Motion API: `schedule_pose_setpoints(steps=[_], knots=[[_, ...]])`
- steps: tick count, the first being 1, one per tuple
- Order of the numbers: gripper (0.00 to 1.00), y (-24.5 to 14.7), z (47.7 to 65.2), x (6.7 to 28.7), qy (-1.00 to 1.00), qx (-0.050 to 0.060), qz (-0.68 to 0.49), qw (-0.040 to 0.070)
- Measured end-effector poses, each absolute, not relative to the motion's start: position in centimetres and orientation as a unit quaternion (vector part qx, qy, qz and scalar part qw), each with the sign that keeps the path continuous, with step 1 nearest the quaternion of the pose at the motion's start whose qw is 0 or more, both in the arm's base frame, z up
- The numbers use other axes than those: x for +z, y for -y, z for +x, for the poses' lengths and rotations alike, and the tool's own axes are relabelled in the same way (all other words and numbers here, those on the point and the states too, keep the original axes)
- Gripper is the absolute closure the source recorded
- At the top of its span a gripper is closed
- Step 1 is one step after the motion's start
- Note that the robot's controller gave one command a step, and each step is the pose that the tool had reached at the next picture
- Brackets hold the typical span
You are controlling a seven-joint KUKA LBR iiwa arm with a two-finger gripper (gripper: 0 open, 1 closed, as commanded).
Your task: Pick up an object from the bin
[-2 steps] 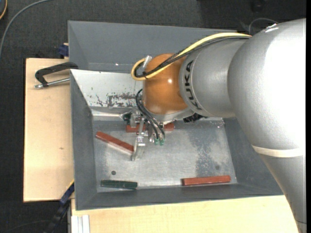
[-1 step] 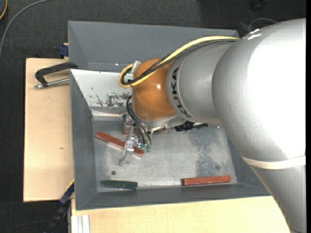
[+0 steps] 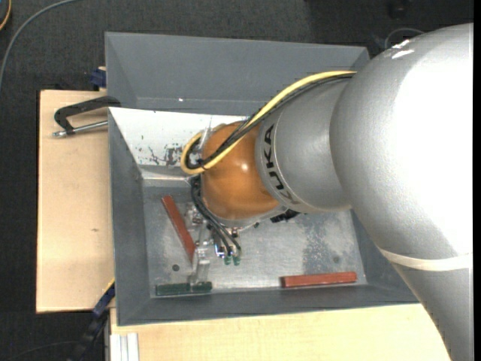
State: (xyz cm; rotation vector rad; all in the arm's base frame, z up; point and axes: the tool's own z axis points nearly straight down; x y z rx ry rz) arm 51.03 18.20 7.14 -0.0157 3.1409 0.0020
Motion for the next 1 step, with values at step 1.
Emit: schedule_pose_setpoints(steps=[1], knots=[[0.0,-13.08,51.71,7.1,-0.999,-0.001,-0.054,0.0]])
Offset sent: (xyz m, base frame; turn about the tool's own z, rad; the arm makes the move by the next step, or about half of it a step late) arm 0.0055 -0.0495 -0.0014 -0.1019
